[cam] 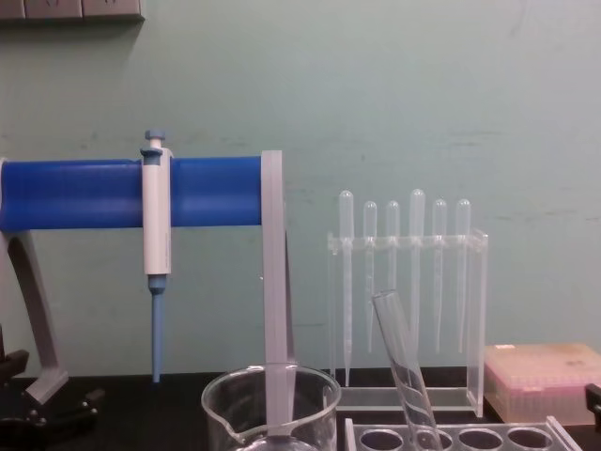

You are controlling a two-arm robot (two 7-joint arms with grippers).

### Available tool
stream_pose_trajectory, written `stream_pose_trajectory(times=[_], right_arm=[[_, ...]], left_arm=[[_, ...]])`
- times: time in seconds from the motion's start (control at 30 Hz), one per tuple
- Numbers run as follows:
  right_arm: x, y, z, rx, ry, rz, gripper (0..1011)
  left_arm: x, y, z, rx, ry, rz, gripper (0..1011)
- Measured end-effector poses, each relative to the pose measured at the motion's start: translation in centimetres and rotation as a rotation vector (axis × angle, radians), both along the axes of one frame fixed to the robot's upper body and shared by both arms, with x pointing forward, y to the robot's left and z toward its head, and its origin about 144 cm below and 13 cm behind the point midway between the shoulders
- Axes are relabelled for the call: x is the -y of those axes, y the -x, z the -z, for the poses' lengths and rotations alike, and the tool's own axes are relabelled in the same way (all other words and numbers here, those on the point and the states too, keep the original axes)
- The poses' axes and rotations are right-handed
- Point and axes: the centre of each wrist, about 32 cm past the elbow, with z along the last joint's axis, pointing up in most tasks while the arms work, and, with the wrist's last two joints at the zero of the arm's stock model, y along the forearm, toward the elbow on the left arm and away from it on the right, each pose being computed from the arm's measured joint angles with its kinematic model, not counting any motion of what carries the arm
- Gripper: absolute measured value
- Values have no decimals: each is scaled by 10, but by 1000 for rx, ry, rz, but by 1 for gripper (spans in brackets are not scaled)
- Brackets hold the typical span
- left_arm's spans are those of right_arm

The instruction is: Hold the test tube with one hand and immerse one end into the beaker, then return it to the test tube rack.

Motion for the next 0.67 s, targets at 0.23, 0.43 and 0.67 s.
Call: stream_pose_trajectory(times=[0.23,0.43,0.67], right_arm=[[-1,2,8,19,9,44,1002],[-2,2,8,20,9,42,1002],[-2,2,8,20,10,41,1002]], left_arm=[[0,0,0,0,0,0,1000],[0,0,0,0,0,0,1000],[0,0,0,0,0,0,1000]])
